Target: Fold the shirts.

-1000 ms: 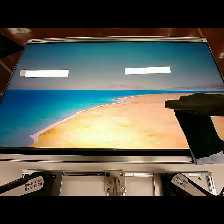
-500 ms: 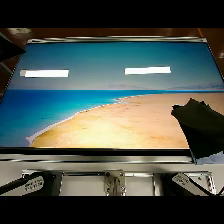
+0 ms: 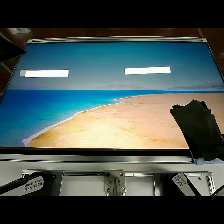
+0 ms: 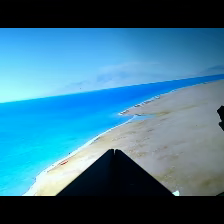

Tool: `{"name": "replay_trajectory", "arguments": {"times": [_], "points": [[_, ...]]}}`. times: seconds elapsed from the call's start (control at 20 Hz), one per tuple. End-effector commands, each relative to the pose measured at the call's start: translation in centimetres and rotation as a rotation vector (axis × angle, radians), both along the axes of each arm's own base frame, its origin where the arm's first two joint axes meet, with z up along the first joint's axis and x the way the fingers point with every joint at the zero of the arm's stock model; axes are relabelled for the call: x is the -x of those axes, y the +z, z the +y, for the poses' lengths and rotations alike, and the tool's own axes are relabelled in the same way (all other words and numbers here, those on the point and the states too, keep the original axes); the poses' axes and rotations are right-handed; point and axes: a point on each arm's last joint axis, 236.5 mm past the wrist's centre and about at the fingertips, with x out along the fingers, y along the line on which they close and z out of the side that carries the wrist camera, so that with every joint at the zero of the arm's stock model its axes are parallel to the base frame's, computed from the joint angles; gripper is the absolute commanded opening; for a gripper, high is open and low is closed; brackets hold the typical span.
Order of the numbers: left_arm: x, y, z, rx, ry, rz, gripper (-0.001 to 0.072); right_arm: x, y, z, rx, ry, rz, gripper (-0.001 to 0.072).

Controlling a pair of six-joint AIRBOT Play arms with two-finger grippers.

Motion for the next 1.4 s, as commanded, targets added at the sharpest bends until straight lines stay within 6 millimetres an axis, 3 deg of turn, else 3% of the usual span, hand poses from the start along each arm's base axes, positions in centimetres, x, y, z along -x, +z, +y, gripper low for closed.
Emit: {"name": "replay_trajectory", "arguments": {"times": [0.0,0.15,0.3,0.4,0.45,0.5,0.55,0.6,0.65,0.75,0.8,0.85,0.9,1.0,1.05,1.1,1.35], "points": [[-0.3,0.2,0.1,0.004,0.009,-0.014,0.0035,1.9,-0.4,-0.5,0.067,-0.037,0.051,0.0521],[-1.1,0.4,0.3,0.012,0.025,-0.031,0.0035,3.3,4.0,-3.5,0.237,-0.047,0.084,0.0520],[-1.9,-0.3,0.5,0.019,0.030,-0.018,0.0035,3.1,11.3,-6.9,0.472,-0.059,0.014,0.0519],[-2.5,-1.4,0.8,-0.014,0.031,-0.001,0.0033,-0.4,17.8,-9.9,0.702,0.063,-0.139,0.0519],[-2.8,-2.4,1.1,-0.074,0.037,0.007,0.0033,-3.2,21.1,-10.3,0.793,0.148,-0.240,0.0519],[-3.1,-3.7,1.4,-0.161,0.052,0.024,0.0032,-6.5,24.1,-9.7,0.867,0.237,-0.355,0.0518],[-3.4,-5.0,1.4,-0.250,0.059,0.041,0.0032,-9.3,25.8,-8.2,0.894,0.324,-0.444,0.0518],[-3.6,-6.4,0.9,-0.340,0.059,0.063,0.0032,-12.3,26.3,-5.6,0.879,0.432,-0.518,0.0518],[-3.8,-7.7,-0.1,-0.406,0.046,0.086,0.0033,-14.6,25.3,-2.3,0.812,0.550,-0.550,0.0519],[-3.7,-11.3,-3.8,-0.473,-0.038,0.163,0.0059,-17.1,20.6,4.6,0.586,0.767,-0.507,0.0520],[-3.0,-13.5,-6.2,-0.478,-0.113,0.225,0.0358,-17.5,18.2,7.7,0.469,0.853,-0.456,0.0534],[-2.4,-15.7,-7.9,-0.482,-0.163,0.293,0.0647,-17.8,16.1,10.4,0.361,0.914,-0.418,0.0651],[-2.0,-17.8,-9.0,-0.496,-0.193,0.364,0.0658,-18.2,14.3,12.8,0.270,0.978,-0.384,0.0674],[-2.2,-20.7,-9.7,-0.498,-0.192,0.430,0.0630,-18.6,11.5,15.2,0.174,1.041,-0.312,0.0674],[-2.6,-21.6,-9.4,-0.485,-0.164,0.437,0.0538,-19.0,10.4,15.8,0.153,1.064,-0.286,0.0673],[-2.8,-22.2,-8.9,-0.471,-0.132,0.455,0.0520,-19.2,9.6,16.4,0.134,1.082,-0.268,0.0673],[-1.7,-24.0,-6.8,-0.484,-0.116,0.544,0.0521,-20.4,8.1,17.3,0.111,1.102,-0.263,0.0673]]}}
